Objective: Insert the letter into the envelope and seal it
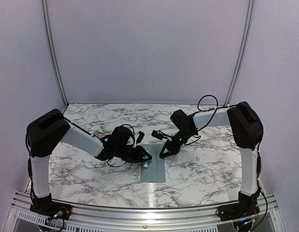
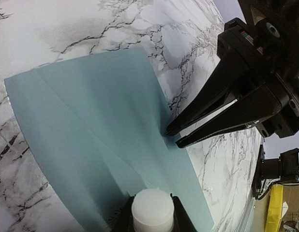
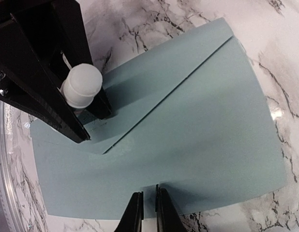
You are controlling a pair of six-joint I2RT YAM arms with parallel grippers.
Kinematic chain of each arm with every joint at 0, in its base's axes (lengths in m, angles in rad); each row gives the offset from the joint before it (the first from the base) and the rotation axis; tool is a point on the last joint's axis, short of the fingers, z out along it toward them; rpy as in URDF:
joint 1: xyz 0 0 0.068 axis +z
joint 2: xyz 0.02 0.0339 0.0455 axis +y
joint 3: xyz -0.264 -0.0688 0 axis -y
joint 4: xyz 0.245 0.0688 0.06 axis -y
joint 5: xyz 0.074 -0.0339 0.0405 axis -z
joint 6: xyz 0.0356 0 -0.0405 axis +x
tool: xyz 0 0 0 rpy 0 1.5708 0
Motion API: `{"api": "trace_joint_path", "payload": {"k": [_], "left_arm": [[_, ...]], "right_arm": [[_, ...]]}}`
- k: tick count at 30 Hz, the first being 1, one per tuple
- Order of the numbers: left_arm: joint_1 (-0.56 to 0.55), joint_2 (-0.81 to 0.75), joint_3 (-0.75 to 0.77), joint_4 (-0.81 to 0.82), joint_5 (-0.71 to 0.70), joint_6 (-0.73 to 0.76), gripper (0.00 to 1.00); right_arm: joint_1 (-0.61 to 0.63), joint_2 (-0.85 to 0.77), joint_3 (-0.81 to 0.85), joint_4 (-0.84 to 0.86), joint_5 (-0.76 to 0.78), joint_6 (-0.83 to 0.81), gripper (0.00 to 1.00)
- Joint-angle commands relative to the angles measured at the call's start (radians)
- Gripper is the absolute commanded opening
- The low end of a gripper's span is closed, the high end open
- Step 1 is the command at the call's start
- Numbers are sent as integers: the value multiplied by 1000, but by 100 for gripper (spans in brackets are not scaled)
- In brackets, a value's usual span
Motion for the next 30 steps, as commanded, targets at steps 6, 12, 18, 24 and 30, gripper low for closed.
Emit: {"api": "trace_joint_path", "payload": {"k": [6,12,18,24,30], "left_arm": [[-5,62,34,-11,39,0,0],[-4,79,42,-10,66,0,0],[-4,84,43,-9,92,0,0],[-5,85,36,-11,119,3,0],[-8,80,36,-11,138,1,0]], "right_arm": [[5,53,-11,-15,23,9,10],[5,49,-16,-13,26,7,10],[4,51,-17,-11,29,7,10],[5,51,-19,-10,33,7,10],[5,49,-22,-8,36,9,10]]}}
